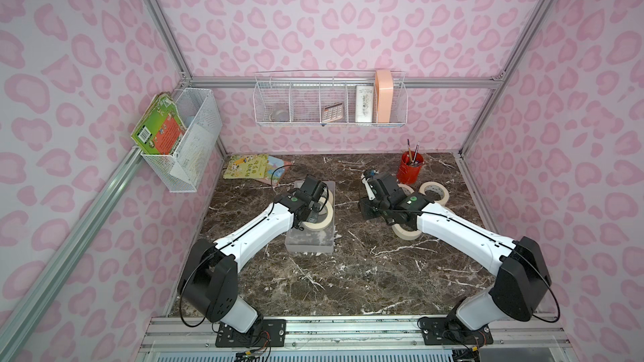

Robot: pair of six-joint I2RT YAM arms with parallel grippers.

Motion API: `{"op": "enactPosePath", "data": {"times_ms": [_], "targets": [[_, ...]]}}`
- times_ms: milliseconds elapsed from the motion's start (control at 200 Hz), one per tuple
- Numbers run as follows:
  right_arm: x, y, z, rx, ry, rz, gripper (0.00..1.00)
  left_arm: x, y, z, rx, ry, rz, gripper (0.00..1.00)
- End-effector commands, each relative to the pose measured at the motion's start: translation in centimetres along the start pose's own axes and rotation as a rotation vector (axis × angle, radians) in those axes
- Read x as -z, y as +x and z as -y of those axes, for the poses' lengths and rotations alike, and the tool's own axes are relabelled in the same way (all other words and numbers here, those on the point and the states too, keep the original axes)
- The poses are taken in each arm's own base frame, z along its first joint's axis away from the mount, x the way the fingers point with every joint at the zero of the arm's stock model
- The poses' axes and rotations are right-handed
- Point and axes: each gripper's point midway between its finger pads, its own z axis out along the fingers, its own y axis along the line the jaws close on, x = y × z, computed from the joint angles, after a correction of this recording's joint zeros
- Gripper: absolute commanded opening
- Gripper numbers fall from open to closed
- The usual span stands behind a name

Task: Take out the art tape in the storage box
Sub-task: Pick up the art tape from the storage box.

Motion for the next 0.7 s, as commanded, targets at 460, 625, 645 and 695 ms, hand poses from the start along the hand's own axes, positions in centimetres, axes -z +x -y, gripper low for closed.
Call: {"op": "enactPosePath", "data": {"times_ms": [460,625,645,695], "targets": [[-4.1,-1.9,-8.0,0.043,-0.213,-0.002,0.47,2.8,-2.1,3.3,0.005,0.056,0.096,0.03],[-5.2,-1.4,-7.5,0.042,-0.184,-0.019,0.40,3.5,-2.2,3.4,0.006,0.068,0.111,0.03],[-5.2,-1.4,-7.4,0.042,-0.177,-0.016,0.36,3.5,-2.2,3.4,0.008,0.069,0.112,0.03],[-5.1,-1.6,-7.1,0.040,-0.163,0.000,0.20,3.6,-2.2,3.4,0.007,0.073,0.112,0.04]]}}
